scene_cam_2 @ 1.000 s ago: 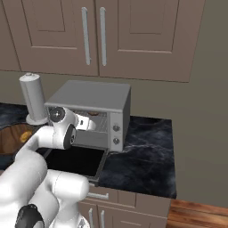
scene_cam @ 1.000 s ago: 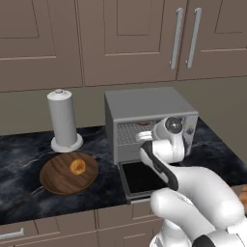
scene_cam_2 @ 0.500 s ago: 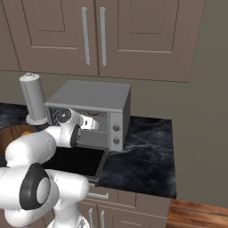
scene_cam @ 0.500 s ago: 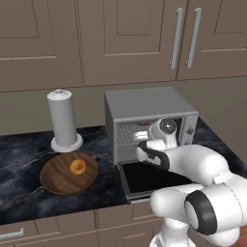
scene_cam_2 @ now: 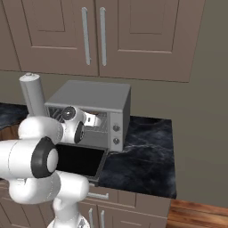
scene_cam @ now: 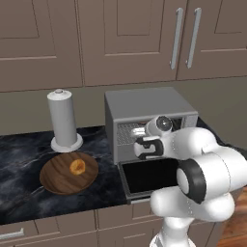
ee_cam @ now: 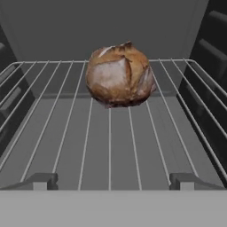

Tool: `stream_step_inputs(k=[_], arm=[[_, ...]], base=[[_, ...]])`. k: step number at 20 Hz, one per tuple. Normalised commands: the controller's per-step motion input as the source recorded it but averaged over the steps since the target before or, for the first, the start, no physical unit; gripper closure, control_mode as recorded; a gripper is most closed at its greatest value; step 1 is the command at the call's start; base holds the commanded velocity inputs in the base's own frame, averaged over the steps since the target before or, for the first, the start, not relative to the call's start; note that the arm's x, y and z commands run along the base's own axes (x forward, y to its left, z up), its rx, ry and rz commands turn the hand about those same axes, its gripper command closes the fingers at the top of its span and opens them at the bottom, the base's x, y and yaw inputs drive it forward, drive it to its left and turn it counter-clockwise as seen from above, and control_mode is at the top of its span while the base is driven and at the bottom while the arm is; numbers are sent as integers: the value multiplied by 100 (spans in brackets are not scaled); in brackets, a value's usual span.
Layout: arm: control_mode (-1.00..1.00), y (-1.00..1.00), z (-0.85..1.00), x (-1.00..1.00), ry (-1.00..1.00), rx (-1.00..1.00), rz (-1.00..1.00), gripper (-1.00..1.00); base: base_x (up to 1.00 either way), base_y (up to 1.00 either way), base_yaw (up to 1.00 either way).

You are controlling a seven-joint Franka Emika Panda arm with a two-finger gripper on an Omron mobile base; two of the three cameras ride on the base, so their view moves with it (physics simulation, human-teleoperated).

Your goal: Pick up the heated bread from the toaster oven and place it in the bowl. Then move the bread bowl to the dining counter.

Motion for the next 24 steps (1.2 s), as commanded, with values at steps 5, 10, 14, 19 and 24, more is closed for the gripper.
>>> stream_step_inputs(k=[5, 10, 14, 19, 24], arm=[[-100, 0, -28, -4, 12, 0, -3, -100], [-100, 0, -27, -70, 27, 0, -10, -100], [-100, 0, -26, -99, 32, 1, -12, -100], [-100, 0, -30, -100, 33, 2, -11, -100], [-100, 0, -53, -100, 27, 1, -8, -100]], base=[[0, 0, 0], [0, 0, 0], [0, 0, 0], [0, 0, 0], [0, 0, 0]])
